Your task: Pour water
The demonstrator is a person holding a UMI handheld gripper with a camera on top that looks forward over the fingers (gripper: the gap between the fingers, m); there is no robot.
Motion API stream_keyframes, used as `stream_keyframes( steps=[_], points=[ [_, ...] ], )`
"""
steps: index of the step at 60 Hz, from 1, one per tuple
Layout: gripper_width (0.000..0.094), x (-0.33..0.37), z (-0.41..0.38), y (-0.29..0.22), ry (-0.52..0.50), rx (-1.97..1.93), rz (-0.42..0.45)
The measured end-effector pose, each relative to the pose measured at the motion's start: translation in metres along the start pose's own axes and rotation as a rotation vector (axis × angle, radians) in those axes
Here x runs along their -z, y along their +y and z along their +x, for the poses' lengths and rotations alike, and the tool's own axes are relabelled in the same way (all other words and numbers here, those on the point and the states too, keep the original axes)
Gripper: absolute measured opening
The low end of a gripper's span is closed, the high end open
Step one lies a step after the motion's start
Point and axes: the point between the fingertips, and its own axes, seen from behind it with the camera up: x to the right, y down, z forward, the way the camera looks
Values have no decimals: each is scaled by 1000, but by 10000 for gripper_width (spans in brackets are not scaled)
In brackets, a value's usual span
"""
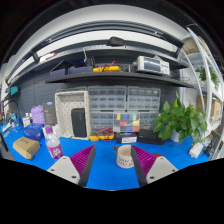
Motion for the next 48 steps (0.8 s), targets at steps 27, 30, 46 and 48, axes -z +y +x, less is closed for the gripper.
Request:
stream_keyframes(
  steps=[27,30,46,48],
  points=[
    [718,1,-181,85,-164,23,-107],
    [721,-6,-193,84,-162,31,-104],
    [723,-64,-225,71,-132,18,-69],
    [722,-71,-227,72,-127,20,-66]
  ],
)
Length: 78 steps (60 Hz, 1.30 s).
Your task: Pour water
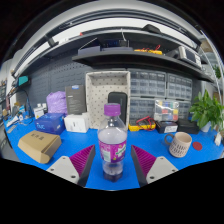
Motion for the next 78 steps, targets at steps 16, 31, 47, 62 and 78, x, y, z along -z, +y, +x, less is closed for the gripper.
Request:
stream_keyframes(
  steps=[16,31,47,62,78],
  points=[
    [512,-42,2,1,51,-18,42],
    [378,-43,1,0,32,-9,104],
    [378,-46,16,-5,7,-207,73],
    [377,-62,81,-35,-41,-737,80],
    [377,-76,150,-62,-117,-1316,56]
  ],
)
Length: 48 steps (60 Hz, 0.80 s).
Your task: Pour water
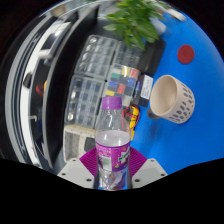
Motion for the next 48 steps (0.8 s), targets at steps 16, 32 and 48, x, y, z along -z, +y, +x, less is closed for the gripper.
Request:
stream_keyframes(
  steps=[16,32,48],
  points=[
    [375,-9,2,-28,-23,-495,-77],
    [376,-7,13,-36,4,-656,-94],
    [375,-2,11,-41,51,-243,-125]
  ],
)
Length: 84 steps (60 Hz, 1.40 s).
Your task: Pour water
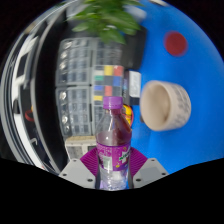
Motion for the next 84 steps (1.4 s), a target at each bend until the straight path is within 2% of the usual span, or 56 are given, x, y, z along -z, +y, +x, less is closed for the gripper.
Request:
stream_keyframes(
  steps=[7,12,21,27,36,48,63,65,72,82,84],
  points=[
    [379,17,-42,-34,-5,386,65],
    [378,29,-66,-61,28,683,104],
    [379,47,-99,-112,76,1144,225],
    [377,58,-102,-154,129,1330,309],
    [387,66,-77,-212,254,1495,373],
    [388,62,-16,-266,360,1471,354],
    [398,50,50,-293,437,1488,321],
    [403,50,46,-293,403,1496,354],
    [412,53,46,-292,370,1505,374],
    [504,59,48,-292,364,1481,386],
    [567,61,53,-293,384,1477,373]
  ],
)
